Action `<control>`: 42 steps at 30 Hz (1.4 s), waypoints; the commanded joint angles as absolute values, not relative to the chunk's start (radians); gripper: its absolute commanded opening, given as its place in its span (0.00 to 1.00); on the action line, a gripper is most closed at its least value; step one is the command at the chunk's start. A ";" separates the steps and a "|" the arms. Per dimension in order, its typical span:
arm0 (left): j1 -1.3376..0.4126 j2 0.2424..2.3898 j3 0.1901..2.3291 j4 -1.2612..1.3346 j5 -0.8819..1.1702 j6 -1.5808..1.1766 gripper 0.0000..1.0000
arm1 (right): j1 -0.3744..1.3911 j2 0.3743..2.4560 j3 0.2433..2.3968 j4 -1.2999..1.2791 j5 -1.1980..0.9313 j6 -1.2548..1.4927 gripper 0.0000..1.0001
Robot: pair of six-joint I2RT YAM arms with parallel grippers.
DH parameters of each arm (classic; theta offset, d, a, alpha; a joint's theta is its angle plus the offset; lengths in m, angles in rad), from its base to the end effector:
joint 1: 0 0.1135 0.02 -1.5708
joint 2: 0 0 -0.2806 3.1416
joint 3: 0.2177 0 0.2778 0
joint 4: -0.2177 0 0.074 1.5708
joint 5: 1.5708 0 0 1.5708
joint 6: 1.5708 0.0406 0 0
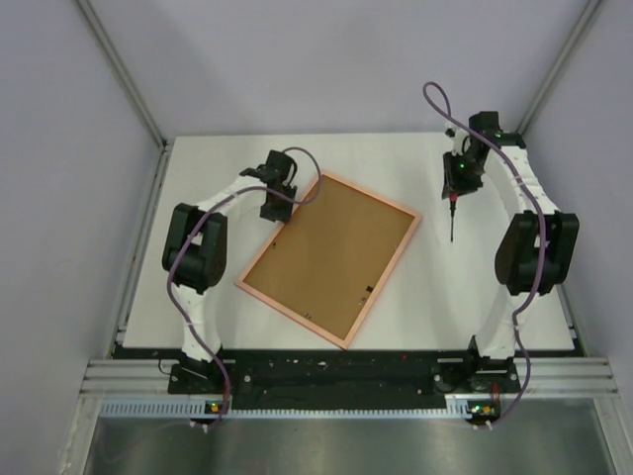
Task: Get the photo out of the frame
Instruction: Place the screwdriver at the center of the board.
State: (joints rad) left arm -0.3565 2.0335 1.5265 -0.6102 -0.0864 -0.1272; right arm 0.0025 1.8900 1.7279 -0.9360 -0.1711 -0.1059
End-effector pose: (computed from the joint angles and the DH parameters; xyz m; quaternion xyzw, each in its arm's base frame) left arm 0.4339 -0.1578 0.1825 0.1017 0.9682 -0.0130 0.2282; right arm 0.4373 0.0080 0.2939 -0.0724 0.9661 0.0709 0.2373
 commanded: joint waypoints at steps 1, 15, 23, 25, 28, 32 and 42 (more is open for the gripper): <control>-0.350 2.080 1.555 -0.646 -0.064 -0.109 0.44 | -0.021 1.931 1.721 -0.976 -0.110 -0.158 0.00; -0.345 2.100 1.583 -0.667 -0.005 -0.114 0.50 | -0.034 2.175 1.810 -1.042 -0.026 -0.204 0.00; -0.344 2.100 1.589 -0.675 -0.006 -0.115 0.53 | -0.034 2.206 1.836 -1.029 -0.034 -0.196 0.57; -0.345 2.103 1.588 -0.675 -0.005 -0.121 0.54 | -0.032 2.194 1.838 -1.026 -0.031 -0.196 0.68; -0.345 2.112 1.589 -0.678 -0.009 -0.130 0.57 | -0.032 2.177 1.853 -1.025 -0.032 -0.198 0.77; -0.345 2.131 1.589 -0.681 -0.009 -0.147 0.59 | -0.034 2.146 1.881 -1.023 -0.032 -0.202 0.79; -0.341 2.152 1.580 -0.680 -0.031 -0.198 0.60 | 0.064 1.950 1.858 -1.003 -0.129 -0.202 0.76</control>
State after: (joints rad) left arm -0.3412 2.0907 1.5894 -0.6632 -0.0166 -0.1616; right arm -0.0147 2.1315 1.8420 -1.0393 -0.0551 -0.1947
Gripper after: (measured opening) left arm 0.602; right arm 0.771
